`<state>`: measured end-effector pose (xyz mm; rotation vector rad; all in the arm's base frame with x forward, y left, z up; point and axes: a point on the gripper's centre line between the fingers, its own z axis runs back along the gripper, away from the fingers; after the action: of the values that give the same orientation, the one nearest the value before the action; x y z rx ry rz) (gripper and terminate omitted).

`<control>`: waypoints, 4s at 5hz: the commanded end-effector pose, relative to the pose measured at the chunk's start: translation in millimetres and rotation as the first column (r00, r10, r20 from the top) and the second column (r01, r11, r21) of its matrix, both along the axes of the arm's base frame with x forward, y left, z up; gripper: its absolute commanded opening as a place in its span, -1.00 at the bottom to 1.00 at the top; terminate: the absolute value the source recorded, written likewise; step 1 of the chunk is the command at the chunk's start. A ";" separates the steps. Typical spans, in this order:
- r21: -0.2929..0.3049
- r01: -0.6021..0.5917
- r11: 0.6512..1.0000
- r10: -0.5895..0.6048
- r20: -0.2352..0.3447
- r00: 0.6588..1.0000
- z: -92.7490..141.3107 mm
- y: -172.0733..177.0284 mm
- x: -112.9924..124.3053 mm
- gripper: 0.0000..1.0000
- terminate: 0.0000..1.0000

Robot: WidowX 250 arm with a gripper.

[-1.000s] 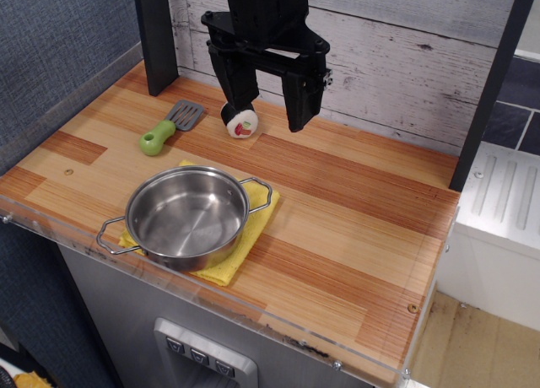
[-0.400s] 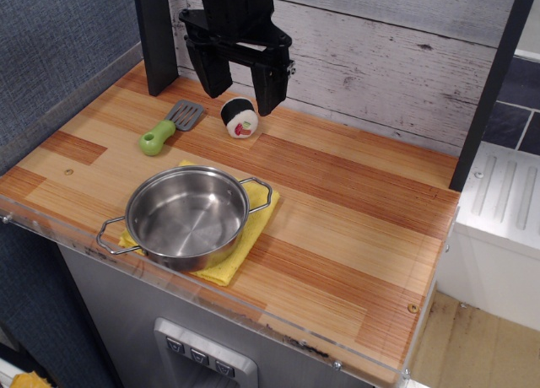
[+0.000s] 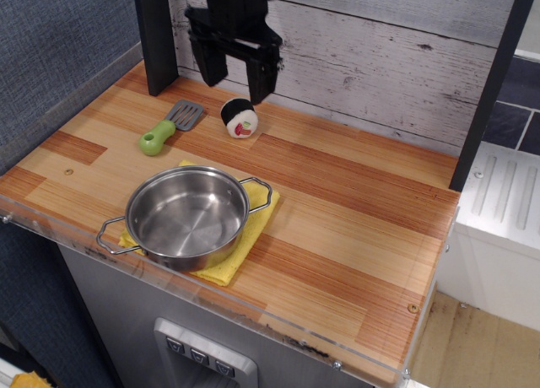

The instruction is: Put the sushi on the right side of the pan

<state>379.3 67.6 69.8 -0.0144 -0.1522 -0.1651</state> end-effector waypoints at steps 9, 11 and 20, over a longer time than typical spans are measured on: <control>-0.067 0.183 0.981 -0.174 0.126 0.977 27.1 -141.3 -101.7 -1.00 -1.00; -0.027 0.210 0.977 -0.210 -0.014 0.978 -31.0 -153.1 -119.8 -1.00 -1.00; -0.016 -0.026 1.000 0.027 0.107 0.994 57.1 -39.5 -67.2 1.00 -1.00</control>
<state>319.7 19.5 112.7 -0.0240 -0.2229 -0.1480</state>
